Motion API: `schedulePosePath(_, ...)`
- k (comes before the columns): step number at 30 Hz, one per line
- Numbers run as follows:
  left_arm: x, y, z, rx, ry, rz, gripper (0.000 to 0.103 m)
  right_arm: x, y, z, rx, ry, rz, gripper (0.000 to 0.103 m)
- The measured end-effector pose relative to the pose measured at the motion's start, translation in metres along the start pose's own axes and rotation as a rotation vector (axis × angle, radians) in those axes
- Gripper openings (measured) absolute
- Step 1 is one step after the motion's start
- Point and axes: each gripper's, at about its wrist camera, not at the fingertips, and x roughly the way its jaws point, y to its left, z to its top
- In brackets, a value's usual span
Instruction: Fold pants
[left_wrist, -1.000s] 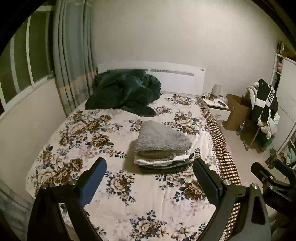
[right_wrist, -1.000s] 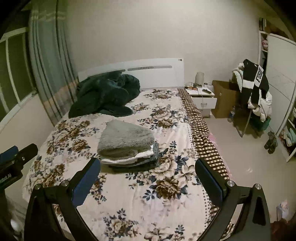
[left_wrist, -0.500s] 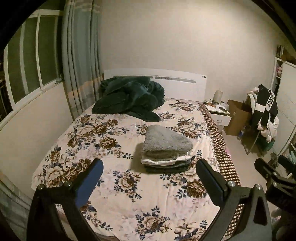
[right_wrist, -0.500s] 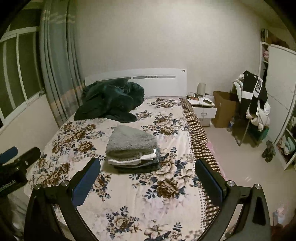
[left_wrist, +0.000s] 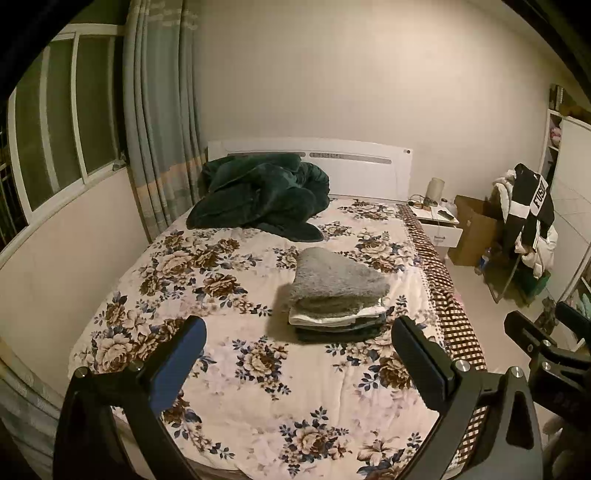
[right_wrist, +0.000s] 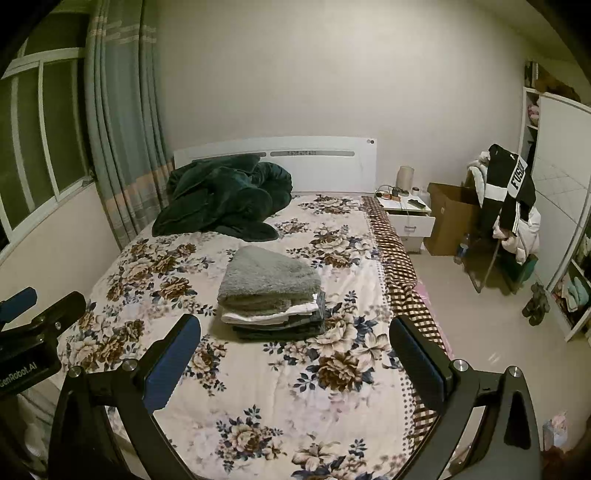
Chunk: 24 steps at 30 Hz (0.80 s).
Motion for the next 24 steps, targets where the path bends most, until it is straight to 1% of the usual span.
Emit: schedulePosePath(24,-0.0001,0.0056,0.0006,0.006,-0.01,0.006,0.102,-0.0029,0.0071,0.0057,-0.02,-0.008,0.004,0.103)
